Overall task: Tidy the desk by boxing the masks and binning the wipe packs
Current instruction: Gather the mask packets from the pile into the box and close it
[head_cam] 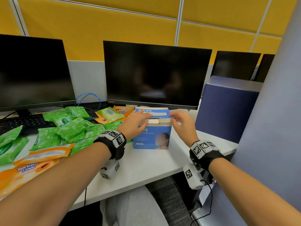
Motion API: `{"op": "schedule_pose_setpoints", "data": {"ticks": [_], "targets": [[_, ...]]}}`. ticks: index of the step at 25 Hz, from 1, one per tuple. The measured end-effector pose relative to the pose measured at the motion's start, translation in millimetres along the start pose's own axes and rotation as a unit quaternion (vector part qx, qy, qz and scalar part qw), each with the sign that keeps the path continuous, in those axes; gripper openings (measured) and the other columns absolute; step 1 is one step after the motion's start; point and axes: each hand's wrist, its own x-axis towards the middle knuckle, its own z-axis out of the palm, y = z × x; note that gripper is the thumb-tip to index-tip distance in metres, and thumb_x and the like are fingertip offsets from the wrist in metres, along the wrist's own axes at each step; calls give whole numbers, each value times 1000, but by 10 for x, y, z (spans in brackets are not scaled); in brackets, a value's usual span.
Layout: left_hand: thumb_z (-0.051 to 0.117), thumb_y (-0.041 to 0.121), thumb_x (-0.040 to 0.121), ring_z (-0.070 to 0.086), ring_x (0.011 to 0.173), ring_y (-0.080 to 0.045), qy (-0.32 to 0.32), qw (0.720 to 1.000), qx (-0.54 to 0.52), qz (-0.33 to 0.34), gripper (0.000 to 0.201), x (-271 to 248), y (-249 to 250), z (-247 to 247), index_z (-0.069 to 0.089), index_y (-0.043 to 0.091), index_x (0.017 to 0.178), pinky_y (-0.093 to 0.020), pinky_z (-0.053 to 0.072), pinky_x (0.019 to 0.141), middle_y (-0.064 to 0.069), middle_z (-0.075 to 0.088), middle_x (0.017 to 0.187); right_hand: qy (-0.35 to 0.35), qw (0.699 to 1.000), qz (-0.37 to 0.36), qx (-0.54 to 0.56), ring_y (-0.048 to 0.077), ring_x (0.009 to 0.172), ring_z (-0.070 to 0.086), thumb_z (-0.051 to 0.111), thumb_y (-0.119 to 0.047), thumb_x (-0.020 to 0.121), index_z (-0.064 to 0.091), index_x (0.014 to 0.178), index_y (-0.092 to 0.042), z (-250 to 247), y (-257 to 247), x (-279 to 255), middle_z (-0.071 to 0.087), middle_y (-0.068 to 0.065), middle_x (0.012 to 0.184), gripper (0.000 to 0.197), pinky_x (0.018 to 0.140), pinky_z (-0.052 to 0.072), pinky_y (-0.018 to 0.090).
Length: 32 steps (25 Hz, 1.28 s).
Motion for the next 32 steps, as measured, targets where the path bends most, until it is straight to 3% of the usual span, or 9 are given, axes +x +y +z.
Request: {"op": "schedule_pose_setpoints", "data": {"ticks": [4, 8, 11, 16, 19, 21, 25, 29, 32], "targets": [[46, 20, 98, 37, 136, -14, 9, 999, -43, -17, 43, -45, 17, 14, 44, 21, 141, -25, 26, 112, 1, 47, 144, -16, 999, 43, 24, 14, 94, 60, 61, -9, 92, 67, 103, -1, -24, -23, 42, 59, 10, 108, 15, 66, 43, -4], [48, 20, 98, 37, 135, -13, 13, 998, -50, -19, 43, -50, 34, 23, 43, 19, 141, -21, 26, 109, 0, 45, 144, 5, 998, 56, 24, -2, 82, 53, 57, -11, 95, 68, 103, 0, -20, -31, 36, 63, 11, 105, 18, 61, 39, -6], [47, 20, 98, 36, 136, -13, 12, 998, -47, -33, 43, -42, 21, 9, 42, 19, 141, -22, 27, 109, 0, 44, 145, 12, 997, 69, 30, 3, 84, 53, 58, -12, 94, 69, 103, -1, -5, -21, 14, 65, 13, 105, 18, 61, 39, -6], [48, 17, 97, 36, 135, -14, 20, 998, -45, -28, 41, -28, 21, 42, 46, 19, 138, -23, 25, 110, -1, 46, 143, -41, 998, 44, -1, 11, 93, 54, 62, -12, 92, 71, 105, -1, -85, -16, 40, 64, 11, 111, 20, 62, 39, -5], [49, 17, 95, 34, 138, -16, 23, 999, -24, -22, 42, -12, 49, 40, 47, 20, 137, -30, 23, 115, -1, 47, 142, -86, 994, 26, -58, 11, 99, 50, 64, -18, 90, 73, 106, -6, -111, -42, 76, 64, 7, 113, 22, 68, 38, 4], [48, 19, 94, 30, 141, -16, 19, 999, 18, -18, 44, 18, 77, 19, 47, 23, 137, -38, 12, 119, 2, 47, 143, -112, 987, 3, -116, 14, 107, 50, 63, -24, 90, 73, 108, -12, -117, -68, 99, 64, 4, 116, 23, 78, 35, 15], [45, 23, 93, 21, 146, -13, 0, 996, 85, -19, 46, 67, 181, -63, 45, 26, 139, -42, -6, 120, 5, 42, 149, -113, 987, -15, -110, 15, 117, 51, 62, -26, 90, 64, 123, -18, -62, -81, 125, 61, 1, 127, 34, 90, 36, 16], [38, 17, 98, 22, 146, -17, -29, 998, 45, -39, 48, -16, 252, -44, 37, 18, 146, -26, 7, 119, -1, 34, 154, -155, 979, -38, -125, 16, 109, 59, 60, -31, 91, 66, 122, -20, 7, -50, 84, 66, -1, 121, 33, 95, 50, 30], [37, 16, 98, 32, 141, -18, -33, 999, 36, -24, 49, -5, 148, -24, 35, 17, 147, -27, 19, 117, -3, 38, 152, -166, 975, -44, -144, 17, 103, 63, 58, -32, 91, 64, 124, -21, -13, -125, 150, 69, 0, 118, 35, 87, 52, 28]]}}
